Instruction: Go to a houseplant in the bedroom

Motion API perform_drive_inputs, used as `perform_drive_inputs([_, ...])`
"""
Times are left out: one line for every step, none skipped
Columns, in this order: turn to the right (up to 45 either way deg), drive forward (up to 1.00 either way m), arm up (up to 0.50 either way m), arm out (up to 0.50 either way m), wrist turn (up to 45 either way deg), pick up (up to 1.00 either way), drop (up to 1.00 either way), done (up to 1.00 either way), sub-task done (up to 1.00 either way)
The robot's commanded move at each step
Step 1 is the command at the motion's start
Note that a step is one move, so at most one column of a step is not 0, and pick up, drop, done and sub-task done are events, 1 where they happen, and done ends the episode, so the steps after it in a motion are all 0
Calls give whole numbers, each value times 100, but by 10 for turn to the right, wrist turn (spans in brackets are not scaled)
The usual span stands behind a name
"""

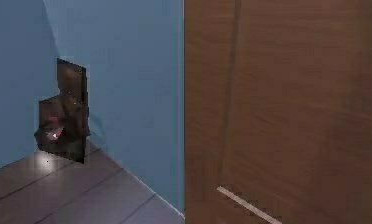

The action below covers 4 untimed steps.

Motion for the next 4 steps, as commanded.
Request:
perform_drive_inputs([-420,0,0,0,0,0,0,0,0])
perform_drive_inputs([0,40,0,0,0,0,0,0,0])
perform_drive_inputs([-390,0,0,0,0,0,0,0,0])
perform_drive_inputs([0,45,0,0,0,0,0,0,0])
